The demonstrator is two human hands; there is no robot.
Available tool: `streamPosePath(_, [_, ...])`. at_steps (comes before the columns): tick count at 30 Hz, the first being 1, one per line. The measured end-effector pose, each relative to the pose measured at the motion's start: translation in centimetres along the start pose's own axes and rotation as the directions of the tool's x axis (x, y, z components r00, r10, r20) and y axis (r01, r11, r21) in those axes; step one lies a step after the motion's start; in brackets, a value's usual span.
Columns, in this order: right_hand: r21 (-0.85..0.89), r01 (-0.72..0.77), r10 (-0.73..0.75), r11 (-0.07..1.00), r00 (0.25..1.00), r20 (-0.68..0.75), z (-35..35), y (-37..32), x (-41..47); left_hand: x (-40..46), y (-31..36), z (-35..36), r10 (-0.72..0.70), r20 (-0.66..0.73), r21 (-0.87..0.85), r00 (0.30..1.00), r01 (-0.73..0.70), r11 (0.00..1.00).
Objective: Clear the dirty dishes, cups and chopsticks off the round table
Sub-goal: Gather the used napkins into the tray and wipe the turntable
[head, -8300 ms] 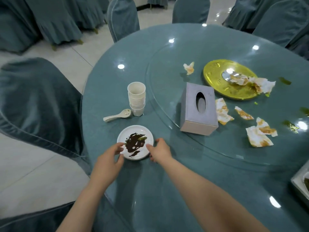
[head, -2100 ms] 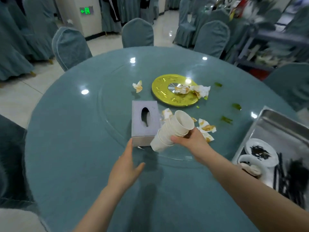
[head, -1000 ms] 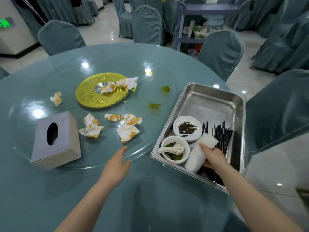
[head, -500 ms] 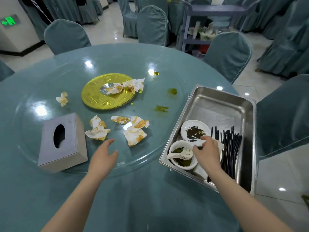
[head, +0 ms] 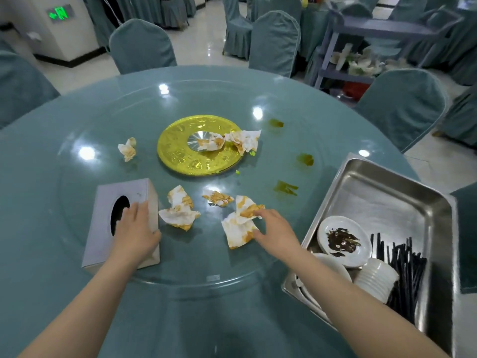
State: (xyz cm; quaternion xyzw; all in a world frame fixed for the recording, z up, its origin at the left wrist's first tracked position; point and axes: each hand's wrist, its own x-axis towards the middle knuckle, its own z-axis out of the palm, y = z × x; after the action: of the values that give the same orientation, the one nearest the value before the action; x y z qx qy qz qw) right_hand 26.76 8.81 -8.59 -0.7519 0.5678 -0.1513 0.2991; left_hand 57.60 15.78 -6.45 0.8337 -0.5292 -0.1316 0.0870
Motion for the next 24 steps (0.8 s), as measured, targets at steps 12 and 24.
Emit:
streamPosePath(12, [-0.249,-0.001,0.019,0.969,0.997,0.070,5.7,-0.5,5.0,1.5,-2.4,1.4,-0.082,-0.047,0.176,0.996,0.089,0.980])
streamPosePath(24, [-0.103,0.151,-0.159,0.983,0.984,-0.076,9.1,-7.8,10.2,5.4,-7.9,-0.6,0.011,-0.049,0.256,0.999,0.002,0.967])
